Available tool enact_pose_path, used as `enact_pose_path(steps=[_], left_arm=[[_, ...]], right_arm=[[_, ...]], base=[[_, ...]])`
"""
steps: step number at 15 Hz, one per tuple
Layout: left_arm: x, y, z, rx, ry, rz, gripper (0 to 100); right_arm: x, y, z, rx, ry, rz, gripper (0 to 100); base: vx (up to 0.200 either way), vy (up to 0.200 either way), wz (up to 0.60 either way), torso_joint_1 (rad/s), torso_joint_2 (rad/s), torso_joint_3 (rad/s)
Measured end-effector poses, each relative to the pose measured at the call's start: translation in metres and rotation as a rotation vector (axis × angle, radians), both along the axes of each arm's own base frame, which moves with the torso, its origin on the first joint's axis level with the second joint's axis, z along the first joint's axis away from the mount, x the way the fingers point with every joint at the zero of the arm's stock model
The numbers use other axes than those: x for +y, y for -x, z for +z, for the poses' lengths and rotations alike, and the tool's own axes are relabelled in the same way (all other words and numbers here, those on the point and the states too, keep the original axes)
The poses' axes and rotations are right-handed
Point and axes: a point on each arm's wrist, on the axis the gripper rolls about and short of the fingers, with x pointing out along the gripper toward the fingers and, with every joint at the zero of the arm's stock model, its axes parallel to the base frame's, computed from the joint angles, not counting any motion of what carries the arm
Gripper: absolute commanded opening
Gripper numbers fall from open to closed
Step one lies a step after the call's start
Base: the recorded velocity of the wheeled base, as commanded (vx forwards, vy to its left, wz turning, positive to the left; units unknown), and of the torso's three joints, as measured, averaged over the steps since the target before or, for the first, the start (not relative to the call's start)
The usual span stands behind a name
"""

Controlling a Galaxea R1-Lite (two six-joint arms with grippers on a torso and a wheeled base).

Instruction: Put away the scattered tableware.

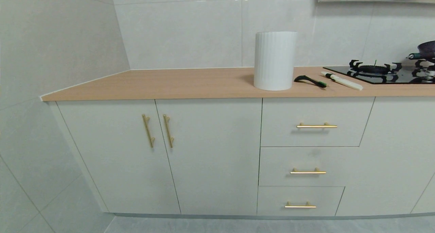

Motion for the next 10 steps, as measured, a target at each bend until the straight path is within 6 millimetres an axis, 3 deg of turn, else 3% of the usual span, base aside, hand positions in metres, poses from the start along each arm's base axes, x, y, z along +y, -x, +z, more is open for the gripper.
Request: enact_pose_path(steps=[8,10], left_arm=[[0.0,0.0,-0.0001,0.0,0.0,0.0,100],[0.0,0.0,-0.0001,0.0,0.0,0.0,100]], right_arm=[[0.0,0.0,0.0,0.0,0.0,-0.001,100],[0.0,0.0,0.0,0.0,0.0,-0.001,100]], base=[[0.2,0.0,0.0,0.002,0.0,0.003],[0.0,0.0,0.0,0.0,0.0,0.0]])
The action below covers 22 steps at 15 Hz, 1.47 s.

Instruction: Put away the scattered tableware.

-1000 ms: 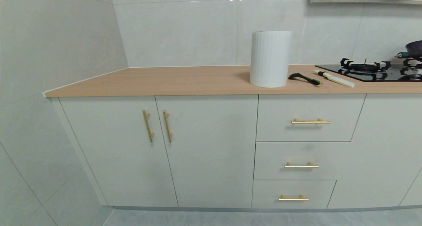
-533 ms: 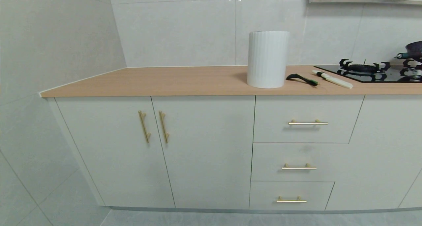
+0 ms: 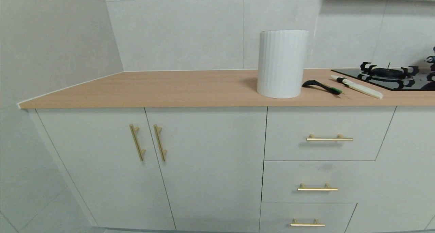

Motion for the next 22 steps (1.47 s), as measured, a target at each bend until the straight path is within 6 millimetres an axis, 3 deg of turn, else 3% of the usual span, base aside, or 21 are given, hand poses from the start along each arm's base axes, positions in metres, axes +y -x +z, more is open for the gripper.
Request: enact_pose_path(steps=[4,20,22], left_arm=[[0.0,0.0,0.0,0.0,0.0,0.0,100],[0.0,0.0,0.0,0.0,0.002,0.0,100],[0.0,0.0,0.0,0.0,0.001,0.001,100]], right_arm=[[0.0,0.0,0.0,0.0,0.001,0.0,100],[0.0,0.0,0.0003,-0.003,0.0,0.001,100],[0.0002,0.0016,0.0088,-0.049,-0.009,0.011,100]], base=[[0.0,0.0,-0.3,0.002,0.0,0.0],[0.0,0.0,0.0,0.0,0.0,0.0],[0.0,0.0,0.0,0.0,0.0,0.0]])
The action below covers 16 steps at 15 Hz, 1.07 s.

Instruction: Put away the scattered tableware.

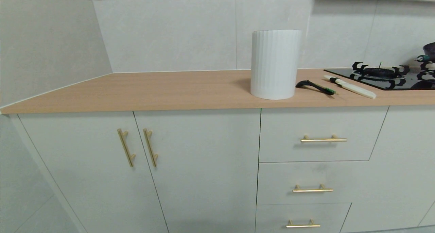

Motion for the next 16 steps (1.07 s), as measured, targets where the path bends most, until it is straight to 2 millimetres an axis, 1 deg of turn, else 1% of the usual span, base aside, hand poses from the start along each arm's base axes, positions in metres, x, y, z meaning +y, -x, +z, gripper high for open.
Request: enact_pose_path(steps=[1,3,5,7,9,11,13,14,16], left_arm=[[0.0,0.0,0.0,0.0,0.0,0.0,100],[0.0,0.0,0.0,0.0,0.0,0.0,100],[0.0,0.0,0.0,0.0,0.0,0.0,100],[0.0,0.0,0.0,0.0,0.0,0.0,100],[0.0,0.0,0.0,0.0,0.0,0.0,100],[0.0,0.0,0.0,0.0,0.0,0.0,100],[0.0,0.0,0.0,0.0,0.0,0.0,100],[0.0,0.0,0.0,0.0,0.0,0.0,100],[0.0,0.0,0.0,0.0,0.0,0.0,100]], right_arm=[[0.0,0.003,0.014,-0.05,-0.018,0.015,100],[0.0,0.002,0.026,-0.038,-0.027,0.056,100],[0.002,-0.007,0.036,0.04,-0.028,0.128,100],[0.003,-0.023,0.046,0.151,-0.033,0.198,100],[0.006,-0.045,0.059,0.277,-0.04,0.254,100],[0.009,-0.072,0.069,0.4,-0.049,0.287,100],[0.013,-0.103,0.076,0.509,-0.054,0.307,100],[0.015,-0.122,0.077,0.558,-0.056,0.314,100],[0.02,-0.16,0.075,0.625,-0.058,0.32,100]], base=[[0.0,0.0,0.0,0.0,0.0,0.0],[0.0,0.0,0.0,0.0,0.0,0.0],[0.0,0.0,0.0,0.0,0.0,0.0],[0.0,0.0,0.0,0.0,0.0,0.0],[0.0,0.0,0.0,0.0,0.0,0.0],[0.0,0.0,0.0,0.0,0.0,0.0],[0.0,0.0,0.0,0.0,0.0,0.0],[0.0,0.0,0.0,0.0,0.0,0.0],[0.0,0.0,0.0,0.0,0.0,0.0]])
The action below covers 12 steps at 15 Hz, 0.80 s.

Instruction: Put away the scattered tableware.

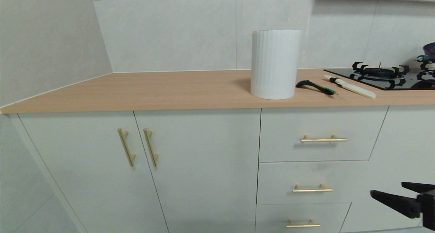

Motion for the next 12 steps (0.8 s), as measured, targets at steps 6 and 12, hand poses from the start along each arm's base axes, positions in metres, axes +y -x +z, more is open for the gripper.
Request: enact_pose_path(steps=[6,12], left_arm=[[0.0,0.0,0.0,0.0,0.0,0.0,100],[0.0,0.0,0.0,0.0,0.0,0.0,100]], right_arm=[[0.013,-0.107,-0.06,0.114,0.047,-0.035,100],[0.019,-0.161,-0.149,0.132,0.092,-0.09,100]], base=[[0.0,0.0,0.0,0.0,0.0,0.0],[0.0,0.0,0.0,0.0,0.0,0.0]])
